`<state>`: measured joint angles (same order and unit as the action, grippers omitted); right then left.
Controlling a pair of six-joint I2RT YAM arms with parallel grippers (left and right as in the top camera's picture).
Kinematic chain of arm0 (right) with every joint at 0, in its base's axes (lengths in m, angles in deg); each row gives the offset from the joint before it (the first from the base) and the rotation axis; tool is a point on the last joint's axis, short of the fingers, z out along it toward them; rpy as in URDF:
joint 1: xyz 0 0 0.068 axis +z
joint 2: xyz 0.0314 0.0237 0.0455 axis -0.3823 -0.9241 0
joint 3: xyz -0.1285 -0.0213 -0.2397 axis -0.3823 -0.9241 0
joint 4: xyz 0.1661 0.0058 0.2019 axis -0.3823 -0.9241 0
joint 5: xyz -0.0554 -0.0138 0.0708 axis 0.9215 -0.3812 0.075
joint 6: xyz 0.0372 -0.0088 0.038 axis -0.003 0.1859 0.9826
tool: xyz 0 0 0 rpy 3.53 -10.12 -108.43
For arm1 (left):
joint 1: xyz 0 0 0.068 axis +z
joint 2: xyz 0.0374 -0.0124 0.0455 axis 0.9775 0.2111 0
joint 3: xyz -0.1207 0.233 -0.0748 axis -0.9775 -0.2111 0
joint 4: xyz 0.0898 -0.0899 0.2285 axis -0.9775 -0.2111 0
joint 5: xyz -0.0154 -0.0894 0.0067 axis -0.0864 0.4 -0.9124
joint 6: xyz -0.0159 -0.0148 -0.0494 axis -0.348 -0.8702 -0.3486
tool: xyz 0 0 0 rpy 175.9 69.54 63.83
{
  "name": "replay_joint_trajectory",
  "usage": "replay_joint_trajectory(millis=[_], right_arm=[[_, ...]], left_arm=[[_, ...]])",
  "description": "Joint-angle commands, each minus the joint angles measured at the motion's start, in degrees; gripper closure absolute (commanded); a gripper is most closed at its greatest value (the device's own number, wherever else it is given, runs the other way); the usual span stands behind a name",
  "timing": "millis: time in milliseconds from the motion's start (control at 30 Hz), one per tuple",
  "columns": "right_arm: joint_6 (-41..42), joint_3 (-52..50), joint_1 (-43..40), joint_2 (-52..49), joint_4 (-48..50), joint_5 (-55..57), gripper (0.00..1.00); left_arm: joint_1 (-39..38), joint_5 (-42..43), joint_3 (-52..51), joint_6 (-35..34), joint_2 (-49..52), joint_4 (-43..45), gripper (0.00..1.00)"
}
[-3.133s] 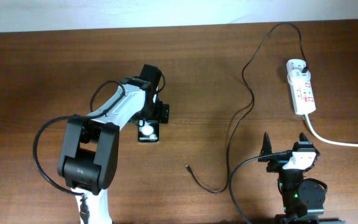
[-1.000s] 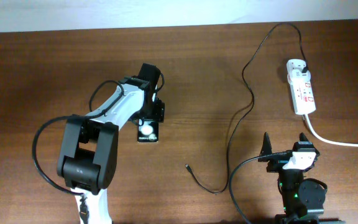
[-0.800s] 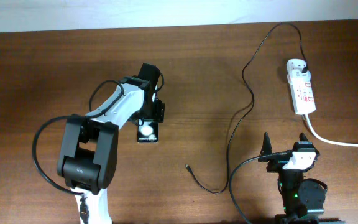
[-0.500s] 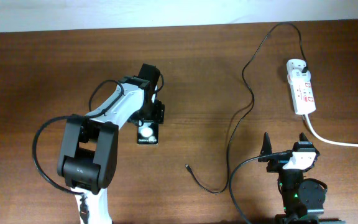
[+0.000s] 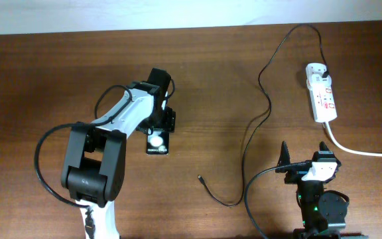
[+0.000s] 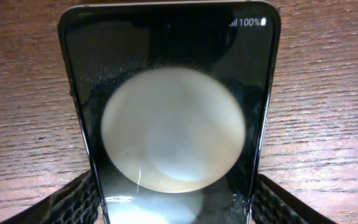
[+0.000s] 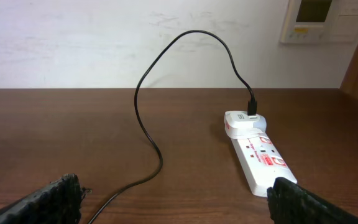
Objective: Plug charger to phone and switch on socket
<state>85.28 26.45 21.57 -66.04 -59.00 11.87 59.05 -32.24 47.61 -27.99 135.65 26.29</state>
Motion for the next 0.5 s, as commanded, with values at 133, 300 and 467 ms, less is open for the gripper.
replay_joint_trajectory(millis=[133,300,467], right_arm=[[0.2,-0.3,0.5,0.3,-0.4,-0.3,0.02],[0.2,-0.3,0.5,0.3,-0.4,-0.3,0.02],[0.2,-0.3,0.5,0.3,-0.4,-0.3,0.02]], left_arm=[[0.3,1.9,-0.4,0.0,1.0,-0.7,0.46],[0.3,1.9,-0.4,0.0,1.0,-0.7,0.46],[0.3,1.9,-0.4,0.0,1.0,-0.7,0.45]])
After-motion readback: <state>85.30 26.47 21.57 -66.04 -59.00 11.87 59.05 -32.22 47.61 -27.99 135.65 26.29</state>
